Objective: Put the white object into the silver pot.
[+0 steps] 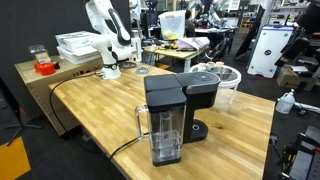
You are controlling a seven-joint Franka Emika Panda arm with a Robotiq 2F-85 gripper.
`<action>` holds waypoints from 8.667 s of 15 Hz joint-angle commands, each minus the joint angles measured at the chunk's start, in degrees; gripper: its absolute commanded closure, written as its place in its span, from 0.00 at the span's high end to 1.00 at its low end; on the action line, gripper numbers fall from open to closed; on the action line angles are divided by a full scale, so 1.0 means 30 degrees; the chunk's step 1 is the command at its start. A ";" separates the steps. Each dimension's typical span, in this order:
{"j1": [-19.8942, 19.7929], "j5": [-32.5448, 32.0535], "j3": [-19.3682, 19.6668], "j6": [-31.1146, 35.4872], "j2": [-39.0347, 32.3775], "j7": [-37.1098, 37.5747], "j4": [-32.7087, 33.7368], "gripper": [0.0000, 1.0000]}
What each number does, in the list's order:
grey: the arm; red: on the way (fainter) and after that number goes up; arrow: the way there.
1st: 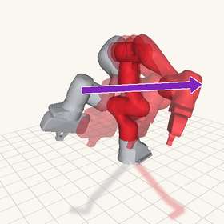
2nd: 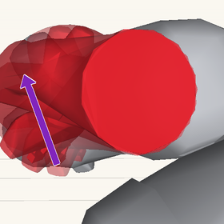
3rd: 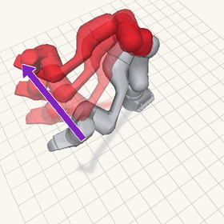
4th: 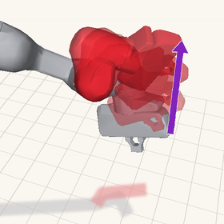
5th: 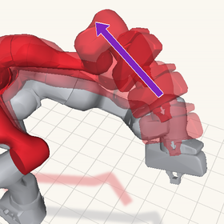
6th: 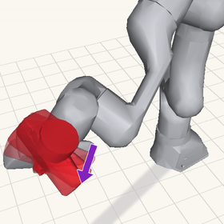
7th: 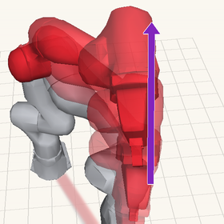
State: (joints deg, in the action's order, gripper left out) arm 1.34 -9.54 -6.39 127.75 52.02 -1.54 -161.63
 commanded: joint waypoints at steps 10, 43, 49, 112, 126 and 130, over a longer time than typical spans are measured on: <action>-0.0719 0.0105 0.1998 0.0674 -0.2112 -0.0170 0.1557 1.00; -0.1486 0.0142 0.3440 0.0388 -0.9390 -0.0625 0.8111 1.00; -0.1729 -0.0048 0.3285 -0.0044 -1.0266 0.0134 0.9355 1.00; -0.1855 0.1386 0.4451 -0.1064 -2.1515 0.6624 1.9095 1.00; -0.2264 0.4471 0.4411 -0.2066 -2.1617 0.6329 1.8737 1.00; -0.2260 0.3558 0.4744 -0.1905 -2.1805 0.6387 1.8628 1.00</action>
State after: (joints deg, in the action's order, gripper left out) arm -5.21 2.39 7.39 122.75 -12.84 17.68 -106.08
